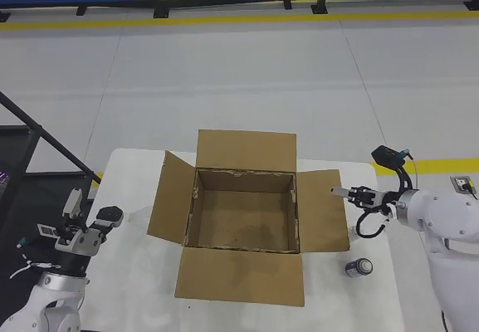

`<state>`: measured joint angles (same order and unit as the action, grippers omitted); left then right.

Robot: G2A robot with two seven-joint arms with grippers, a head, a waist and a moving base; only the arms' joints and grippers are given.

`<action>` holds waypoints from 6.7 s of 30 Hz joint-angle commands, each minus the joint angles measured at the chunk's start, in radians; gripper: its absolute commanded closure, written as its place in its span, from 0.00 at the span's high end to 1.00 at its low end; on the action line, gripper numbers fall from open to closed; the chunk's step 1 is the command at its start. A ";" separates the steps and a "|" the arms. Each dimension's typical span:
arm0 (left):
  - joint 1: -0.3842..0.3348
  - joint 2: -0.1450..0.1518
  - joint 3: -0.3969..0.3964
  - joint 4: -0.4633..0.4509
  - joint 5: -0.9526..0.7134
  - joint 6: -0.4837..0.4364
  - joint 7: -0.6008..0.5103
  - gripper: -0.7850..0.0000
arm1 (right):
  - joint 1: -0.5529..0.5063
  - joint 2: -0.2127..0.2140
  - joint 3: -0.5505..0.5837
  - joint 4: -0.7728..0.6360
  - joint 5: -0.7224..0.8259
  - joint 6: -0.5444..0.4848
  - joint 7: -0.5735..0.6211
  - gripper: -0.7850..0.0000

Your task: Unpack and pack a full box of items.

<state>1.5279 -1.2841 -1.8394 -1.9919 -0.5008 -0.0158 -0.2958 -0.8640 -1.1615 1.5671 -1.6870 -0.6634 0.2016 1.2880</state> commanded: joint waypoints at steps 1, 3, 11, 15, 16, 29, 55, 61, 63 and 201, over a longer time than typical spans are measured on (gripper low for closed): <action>0.001 0.000 0.003 -0.003 -0.002 -0.001 0.003 1.00 | -0.011 0.000 -0.012 -0.005 0.006 -0.004 -0.033 1.00; 0.002 0.000 0.005 -0.005 -0.002 0.000 0.004 1.00 | -0.010 0.000 -0.025 -0.004 0.007 0.000 -0.055 1.00; 0.003 0.003 0.005 -0.007 0.004 0.004 0.002 1.00 | 0.014 0.001 -0.094 0.029 0.004 -0.006 -0.092 1.00; 0.004 0.004 0.006 -0.008 0.009 0.006 0.003 1.00 | 0.039 -0.001 -0.136 0.063 0.001 -0.008 -0.096 1.00; 0.004 0.004 0.007 -0.009 0.010 0.006 0.002 1.00 | 0.047 -0.001 -0.147 0.073 0.000 -0.007 -0.098 1.00; 0.009 0.006 0.002 -0.010 0.002 0.001 0.007 1.00 | 0.127 -0.012 -0.269 0.117 0.012 0.006 -0.110 1.00; 0.023 0.012 -0.027 -0.009 -0.027 -0.006 -0.009 1.00 | 0.201 -0.034 -0.409 0.142 0.078 0.019 -0.173 1.00; 0.014 0.015 -0.017 -0.010 -0.017 0.006 -0.019 1.00 | 0.148 -0.017 -0.360 0.056 0.043 0.033 -0.157 1.00; 0.008 0.016 -0.010 -0.010 -0.010 0.010 -0.021 1.00 | 0.110 -0.007 -0.332 0.001 0.014 0.033 -0.143 1.00; 0.150 0.016 -0.089 -0.031 -0.121 -0.078 -0.022 1.00 | 0.634 -0.423 -1.183 0.766 -0.099 -0.003 -0.325 0.25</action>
<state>1.6780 -1.2677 -1.9283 -2.0226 -0.6214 -0.0942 -0.3177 -0.2310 -1.5763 0.3851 -0.9399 -0.7651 0.2036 0.9663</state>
